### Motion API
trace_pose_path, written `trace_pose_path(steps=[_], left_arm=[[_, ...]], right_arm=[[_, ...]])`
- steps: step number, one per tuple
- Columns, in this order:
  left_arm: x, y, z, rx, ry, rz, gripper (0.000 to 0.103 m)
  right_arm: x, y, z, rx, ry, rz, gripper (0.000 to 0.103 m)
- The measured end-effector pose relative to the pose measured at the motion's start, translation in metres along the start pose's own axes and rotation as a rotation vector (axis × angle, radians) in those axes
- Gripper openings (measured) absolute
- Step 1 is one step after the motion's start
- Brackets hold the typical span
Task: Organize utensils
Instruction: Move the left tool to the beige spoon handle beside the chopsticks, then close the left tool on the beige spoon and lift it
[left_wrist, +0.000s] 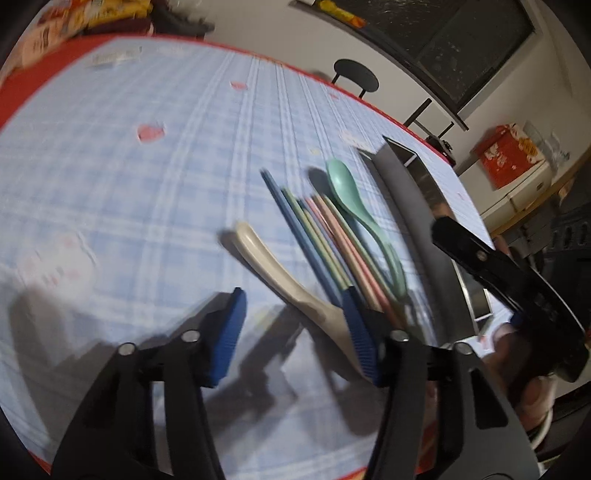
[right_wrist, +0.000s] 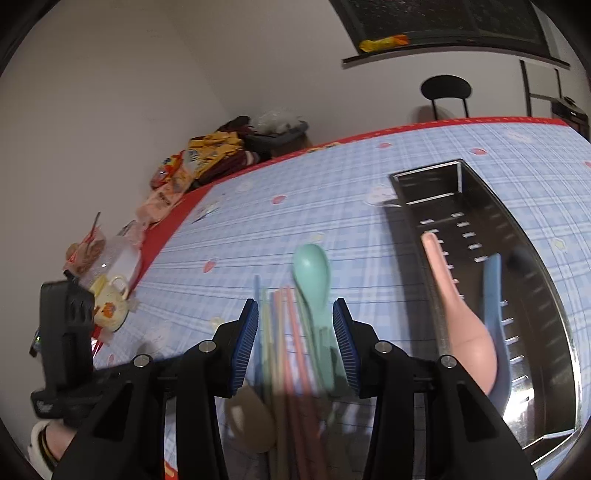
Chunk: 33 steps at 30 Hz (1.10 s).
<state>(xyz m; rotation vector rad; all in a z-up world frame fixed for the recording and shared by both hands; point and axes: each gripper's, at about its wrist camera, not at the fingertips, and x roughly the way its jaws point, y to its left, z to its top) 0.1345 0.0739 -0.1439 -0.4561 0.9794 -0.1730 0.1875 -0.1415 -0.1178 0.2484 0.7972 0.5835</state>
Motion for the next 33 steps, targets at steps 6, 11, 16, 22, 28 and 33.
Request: trace_pose_path(steps=[6,11,16,22,28,33], left_arm=[[0.007,-0.016,-0.010,-0.031,0.030,-0.038,0.045],[0.010,-0.027,-0.016,-0.040,0.030,-0.028,0.045],[0.014,-0.034,-0.019,-0.033,0.013,0.002,0.045],[0.020,-0.044,-0.015,-0.014,0.005,0.042,0.045],[0.025,-0.046,-0.009,-0.010,0.000,0.047,0.042],[0.027,-0.044,-0.009,-0.001,0.003,0.018,0.039]], right_arm=[[-0.006,-0.011,0.004,0.043,-0.025,-0.006,0.036],[-0.010,-0.010,0.005,0.043,-0.039,0.005,0.036],[-0.014,-0.012,0.007,0.055,-0.050,0.013,0.036],[-0.015,-0.013,0.008,0.061,-0.054,0.021,0.036],[-0.018,-0.013,0.008,0.063,-0.060,0.027,0.036],[-0.018,-0.012,0.008,0.061,-0.060,0.029,0.036]])
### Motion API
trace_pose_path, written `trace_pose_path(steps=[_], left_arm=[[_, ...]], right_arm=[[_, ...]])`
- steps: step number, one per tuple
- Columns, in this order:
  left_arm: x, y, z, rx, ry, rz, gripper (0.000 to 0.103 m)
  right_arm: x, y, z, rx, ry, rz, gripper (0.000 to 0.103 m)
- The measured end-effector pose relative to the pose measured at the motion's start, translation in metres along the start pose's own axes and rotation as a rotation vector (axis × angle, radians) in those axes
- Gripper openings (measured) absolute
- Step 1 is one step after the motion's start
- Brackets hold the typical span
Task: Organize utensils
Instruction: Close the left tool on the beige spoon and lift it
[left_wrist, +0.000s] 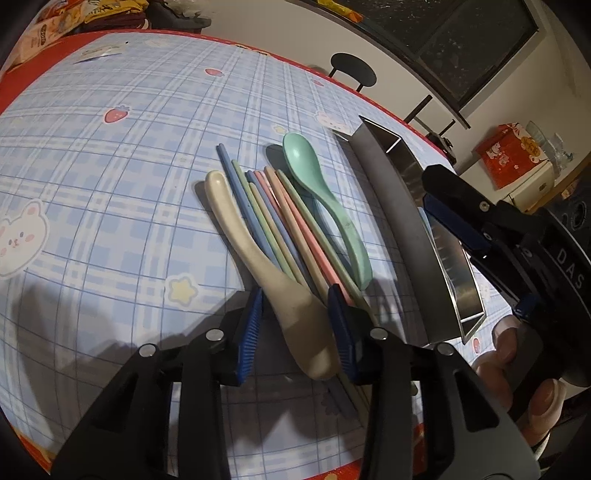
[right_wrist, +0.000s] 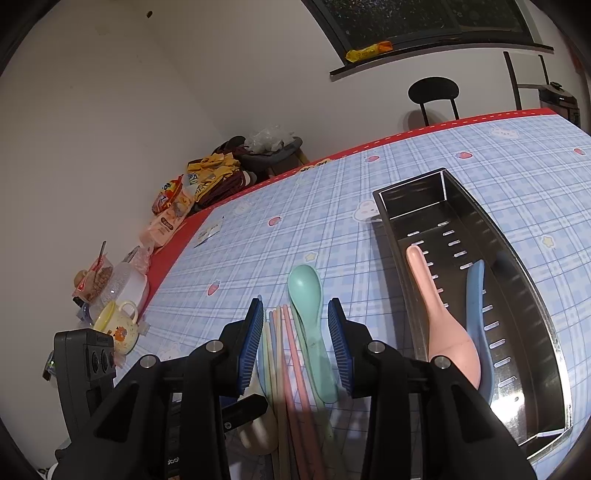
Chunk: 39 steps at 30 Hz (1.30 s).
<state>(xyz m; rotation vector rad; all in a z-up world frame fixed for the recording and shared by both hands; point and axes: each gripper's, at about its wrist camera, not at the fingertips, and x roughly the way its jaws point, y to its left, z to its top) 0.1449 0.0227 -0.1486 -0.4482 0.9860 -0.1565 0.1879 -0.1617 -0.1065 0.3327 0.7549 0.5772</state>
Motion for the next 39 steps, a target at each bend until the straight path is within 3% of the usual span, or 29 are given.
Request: trace_pose_path(steps=[6,8,10,16,27,32,39], left_arm=[[-0.001,0.002,-0.002,0.002,0.000,-0.024,0.032],[-0.002,0.001,-0.004,0.015,0.003,-0.041,0.018],[-0.001,-0.002,-0.005,0.037,0.009,-0.028,0.015],[-0.011,0.009,-0.002,0.056,-0.037,-0.001,0.015],[-0.049,0.037,0.003,0.215,-0.177,0.137,0.014],[-0.049,0.050,-0.003,0.216,-0.185,0.113,0.014],[-0.042,0.044,-0.010,0.270,-0.164,0.054,0.014]], right_arm=[[0.000,0.000,0.000,0.001,0.000,-0.001,0.036],[0.000,0.001,0.000,0.001,0.000,-0.001,0.036],[0.000,0.001,-0.001,0.000,0.001,0.000,0.036],[0.003,0.004,-0.003,-0.011,0.010,0.009,0.034],[0.019,0.030,-0.021,-0.127,0.100,0.042,0.019],[0.021,0.047,-0.032,-0.217,0.129,0.028,0.015],[0.015,0.053,-0.048,-0.311,0.190,-0.069,0.015]])
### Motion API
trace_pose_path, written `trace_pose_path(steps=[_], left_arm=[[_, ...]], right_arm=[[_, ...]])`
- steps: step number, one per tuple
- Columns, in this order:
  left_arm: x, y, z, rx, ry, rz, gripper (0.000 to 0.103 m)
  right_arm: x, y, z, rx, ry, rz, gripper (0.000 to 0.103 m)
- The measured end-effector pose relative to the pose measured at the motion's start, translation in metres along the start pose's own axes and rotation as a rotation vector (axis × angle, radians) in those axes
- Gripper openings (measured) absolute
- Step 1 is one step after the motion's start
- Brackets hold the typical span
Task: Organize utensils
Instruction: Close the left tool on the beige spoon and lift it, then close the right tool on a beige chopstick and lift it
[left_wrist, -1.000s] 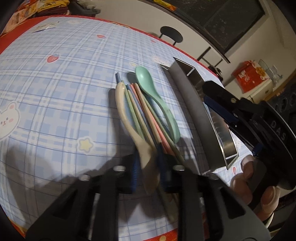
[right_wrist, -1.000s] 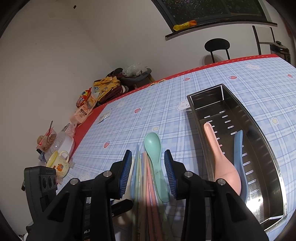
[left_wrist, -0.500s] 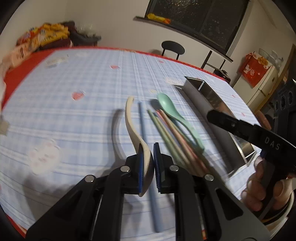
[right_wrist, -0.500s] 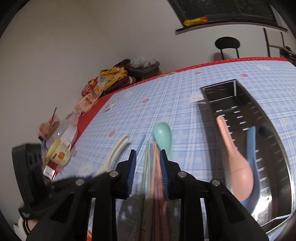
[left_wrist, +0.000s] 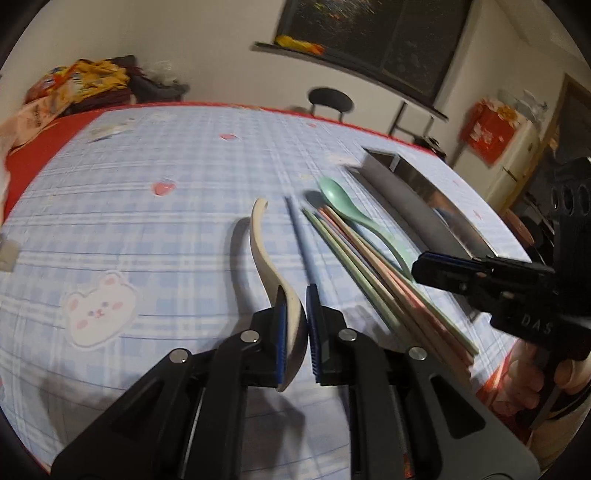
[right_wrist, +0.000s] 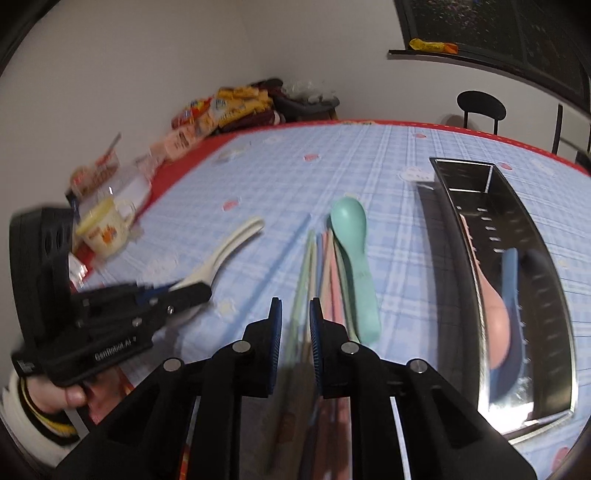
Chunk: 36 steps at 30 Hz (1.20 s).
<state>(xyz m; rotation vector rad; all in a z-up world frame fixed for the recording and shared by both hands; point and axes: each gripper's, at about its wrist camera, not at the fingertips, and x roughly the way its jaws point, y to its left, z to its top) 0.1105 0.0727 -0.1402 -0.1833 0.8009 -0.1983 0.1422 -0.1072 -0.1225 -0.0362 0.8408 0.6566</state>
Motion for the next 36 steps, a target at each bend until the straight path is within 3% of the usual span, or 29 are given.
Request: trace_pose_path(steps=[3,9,14,16,28,33,36], left_arm=[[0.001,-0.007,-0.001,0.039,0.003,-0.007,0.014],[0.001,-0.003,-0.002,0.014,0.006,-0.038,0.014],[0.001,-0.005,-0.003,0.025,0.007,-0.040,0.014],[0.000,-0.004,-0.004,0.021,0.006,-0.044,0.014],[-0.005,-0.005,-0.003,0.020,-0.018,-0.037,0.014],[-0.011,-0.005,-0.003,0.019,-0.049,-0.001,0.014],[-0.011,-0.008,0.001,0.028,-0.050,0.040,0.014]], right_arm=[[0.002,0.002,-0.008,-0.044,0.055,-0.045,0.015],[0.017,0.000,-0.020,-0.061,0.127,-0.077,0.015],[0.021,0.004,-0.020,-0.090,0.112,-0.089,0.015],[0.020,0.004,-0.020,-0.094,0.106,-0.092,0.007],[0.004,-0.018,-0.019,0.020,0.006,0.037,0.006],[-0.013,-0.035,-0.006,0.082,-0.045,0.132,0.006],[-0.030,-0.046,0.007,0.074,-0.096,0.145,0.006]])
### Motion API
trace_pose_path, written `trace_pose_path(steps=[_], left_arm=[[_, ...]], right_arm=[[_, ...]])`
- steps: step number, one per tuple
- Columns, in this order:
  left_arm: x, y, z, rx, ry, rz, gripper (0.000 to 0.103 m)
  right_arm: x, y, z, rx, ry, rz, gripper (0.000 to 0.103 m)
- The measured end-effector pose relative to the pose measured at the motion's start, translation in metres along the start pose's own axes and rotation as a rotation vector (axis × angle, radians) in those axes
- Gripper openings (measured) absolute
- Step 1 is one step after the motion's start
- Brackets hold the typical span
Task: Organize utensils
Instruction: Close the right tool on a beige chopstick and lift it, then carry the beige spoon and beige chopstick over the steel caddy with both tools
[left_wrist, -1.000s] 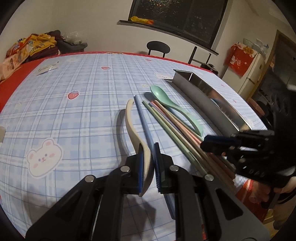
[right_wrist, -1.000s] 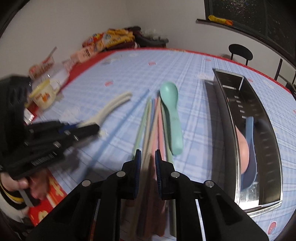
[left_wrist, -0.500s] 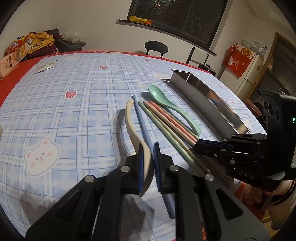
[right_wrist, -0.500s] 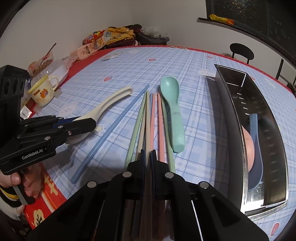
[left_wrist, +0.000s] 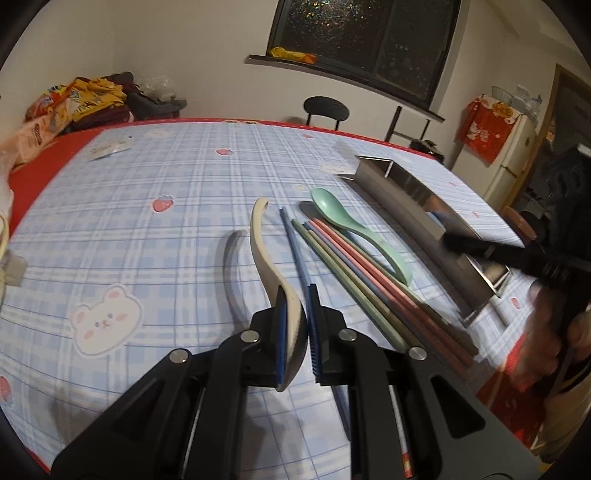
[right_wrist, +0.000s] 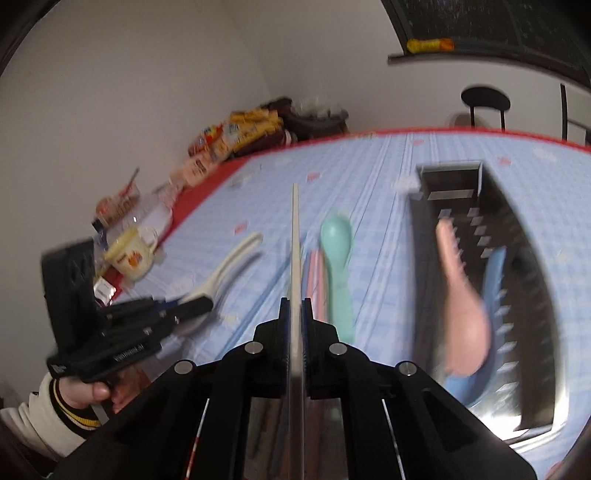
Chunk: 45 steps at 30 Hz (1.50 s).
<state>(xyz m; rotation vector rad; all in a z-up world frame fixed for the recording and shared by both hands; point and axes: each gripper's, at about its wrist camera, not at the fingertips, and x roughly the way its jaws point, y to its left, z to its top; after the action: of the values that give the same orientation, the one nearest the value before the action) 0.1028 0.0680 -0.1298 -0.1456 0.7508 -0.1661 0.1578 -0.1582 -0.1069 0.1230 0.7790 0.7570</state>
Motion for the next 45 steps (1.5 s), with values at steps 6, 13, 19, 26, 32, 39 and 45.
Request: trace_pose_path(steps=[6,13,19,26,32,39,45], left_arm=[[-0.007,-0.038,0.025,0.050,-0.035,-0.006,0.014],[0.021,-0.112,0.057,0.131,-0.021,-0.093,0.014],[0.059,-0.151,0.066,0.070,0.060,-0.185,0.014],[0.089,-0.164,0.069,-0.088,0.117,-0.249,0.014],[0.100,-0.173,0.063,-0.148,0.133,-0.269,0.014],[0.108,-0.168,0.057,-0.225,0.132,-0.258,0.014],[0.113,-0.171,0.056,-0.266,0.120,-0.240,0.014]], right_arm=[[-0.028,-0.048,0.023,0.019,-0.070,-0.032,0.006],[-0.047,-0.093,0.025,0.122,-0.109,-0.036,0.006],[-0.056,-0.109,0.022,0.160,-0.125,-0.079,0.006],[-0.060,-0.123,0.022,0.211,-0.128,-0.087,0.007],[-0.063,-0.124,0.023,0.223,-0.137,-0.083,0.007],[-0.063,-0.125,0.023,0.235,-0.140,-0.081,0.007],[-0.062,-0.127,0.022,0.244,-0.136,-0.084,0.007]])
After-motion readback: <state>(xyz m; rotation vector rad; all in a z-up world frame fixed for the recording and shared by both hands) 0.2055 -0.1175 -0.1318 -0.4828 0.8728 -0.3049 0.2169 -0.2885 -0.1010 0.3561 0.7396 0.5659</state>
